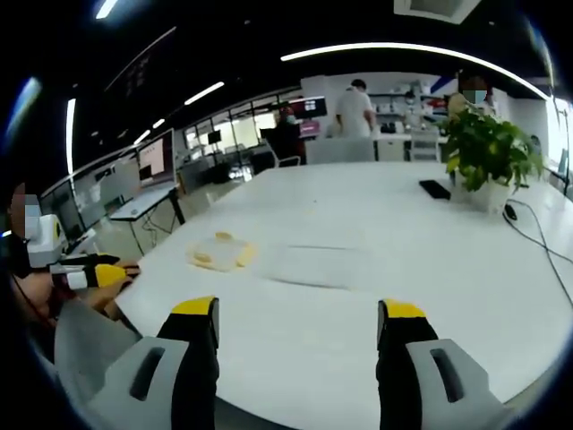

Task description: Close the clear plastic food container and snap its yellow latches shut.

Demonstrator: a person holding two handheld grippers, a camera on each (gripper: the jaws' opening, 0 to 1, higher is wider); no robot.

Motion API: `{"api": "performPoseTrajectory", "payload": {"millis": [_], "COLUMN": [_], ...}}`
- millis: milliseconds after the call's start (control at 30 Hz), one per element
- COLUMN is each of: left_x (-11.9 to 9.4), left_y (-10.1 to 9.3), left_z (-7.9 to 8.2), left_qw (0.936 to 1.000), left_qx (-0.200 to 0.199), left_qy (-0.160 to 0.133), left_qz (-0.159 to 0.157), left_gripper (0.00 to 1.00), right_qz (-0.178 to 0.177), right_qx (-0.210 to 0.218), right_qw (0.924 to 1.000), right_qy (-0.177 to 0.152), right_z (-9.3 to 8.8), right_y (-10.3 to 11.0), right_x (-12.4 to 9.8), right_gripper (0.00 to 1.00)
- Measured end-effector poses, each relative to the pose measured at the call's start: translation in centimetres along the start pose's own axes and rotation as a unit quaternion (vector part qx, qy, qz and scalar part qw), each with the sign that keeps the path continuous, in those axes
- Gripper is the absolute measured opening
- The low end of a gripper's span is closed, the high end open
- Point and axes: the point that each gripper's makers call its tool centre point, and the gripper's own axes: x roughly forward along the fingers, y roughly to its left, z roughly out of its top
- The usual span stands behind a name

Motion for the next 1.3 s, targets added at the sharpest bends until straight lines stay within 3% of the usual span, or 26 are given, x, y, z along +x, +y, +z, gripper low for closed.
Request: {"api": "performPoseTrajectory", "payload": {"millis": [1300], "left_x": [0.23], "left_y": [0.01], "left_z": [-0.02], "left_qw": [1.0], "left_qx": [-0.002], "left_qy": [0.008], "left_qz": [-0.002], "left_gripper": [0.51], "right_qz": [0.003], "right_qx": [-0.007], "right_qw": [0.9999], "right_qy": [0.011], "right_z": [-0.19], "right_y": [0.19], "right_x": [0.42], "right_gripper": [0.7]}}
